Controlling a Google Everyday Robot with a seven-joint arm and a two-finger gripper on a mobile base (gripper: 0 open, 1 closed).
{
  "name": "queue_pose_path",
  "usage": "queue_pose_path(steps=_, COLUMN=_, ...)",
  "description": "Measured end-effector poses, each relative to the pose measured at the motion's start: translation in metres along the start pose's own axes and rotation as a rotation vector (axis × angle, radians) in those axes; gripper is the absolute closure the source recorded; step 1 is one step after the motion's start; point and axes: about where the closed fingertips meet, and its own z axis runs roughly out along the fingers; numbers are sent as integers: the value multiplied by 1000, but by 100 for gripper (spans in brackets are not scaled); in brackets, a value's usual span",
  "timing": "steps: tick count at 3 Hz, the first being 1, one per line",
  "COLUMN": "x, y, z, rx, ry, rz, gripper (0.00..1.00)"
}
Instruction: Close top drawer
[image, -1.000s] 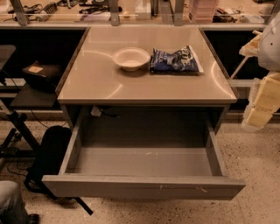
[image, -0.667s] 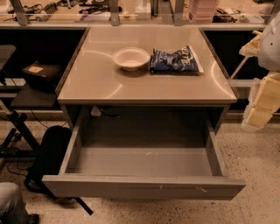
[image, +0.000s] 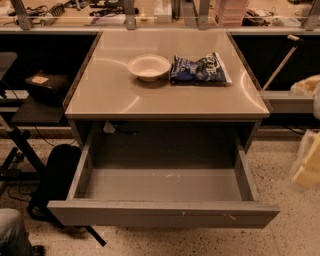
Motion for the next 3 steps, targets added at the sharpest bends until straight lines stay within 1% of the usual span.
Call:
queue_pose_path(steps=1, x=33, y=35, z=23, rx=-34, ry=26, rz=57, gripper=0)
queue_pose_path(steps=2, x=48, y=68, z=57, rx=-80, ry=26, rz=69, gripper=0)
queue_pose_path(steps=3, x=56, y=93, z=96, rx=-143, ry=-12, rz=68, gripper=0)
